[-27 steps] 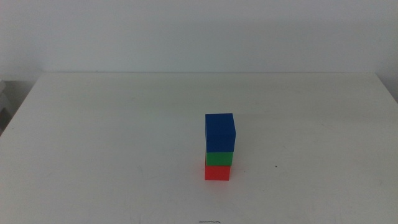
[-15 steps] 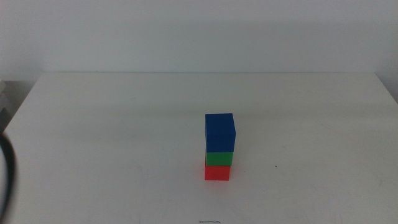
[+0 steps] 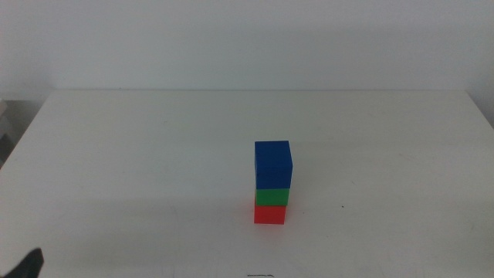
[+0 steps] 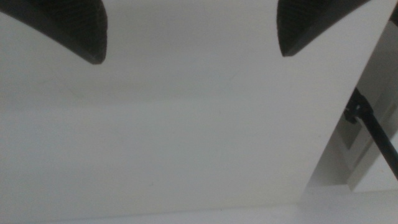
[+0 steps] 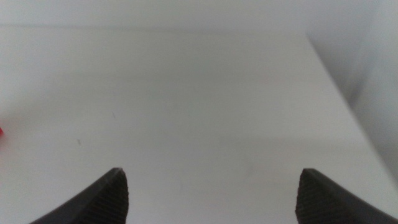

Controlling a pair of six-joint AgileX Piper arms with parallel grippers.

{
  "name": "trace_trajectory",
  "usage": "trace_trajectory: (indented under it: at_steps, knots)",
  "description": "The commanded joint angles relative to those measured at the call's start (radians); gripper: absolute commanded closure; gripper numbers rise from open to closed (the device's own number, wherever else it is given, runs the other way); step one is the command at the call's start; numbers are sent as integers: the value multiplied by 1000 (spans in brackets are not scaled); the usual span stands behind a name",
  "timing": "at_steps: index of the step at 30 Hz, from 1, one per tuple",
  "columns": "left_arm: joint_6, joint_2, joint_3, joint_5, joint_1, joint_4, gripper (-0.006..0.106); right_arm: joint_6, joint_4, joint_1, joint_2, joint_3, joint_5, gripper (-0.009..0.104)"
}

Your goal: Stack red cubes first, then green, then blue cubes in a specific spot.

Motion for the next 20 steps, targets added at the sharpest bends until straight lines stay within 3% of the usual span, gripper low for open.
trace_trajectory:
  at_steps: [1, 7, 20]
  knots:
    - [-14, -28, 4, -80, 3, -14, 7, -6, 44, -40, -29, 33, -83, 12]
    - [-14, -140, 68, -84, 3, -14, 7, -6, 68, -118, -151, 159, -88, 12]
    - [-14, -190, 148, -109, 3, -13, 7, -9, 65, -129, -150, 161, -132, 12]
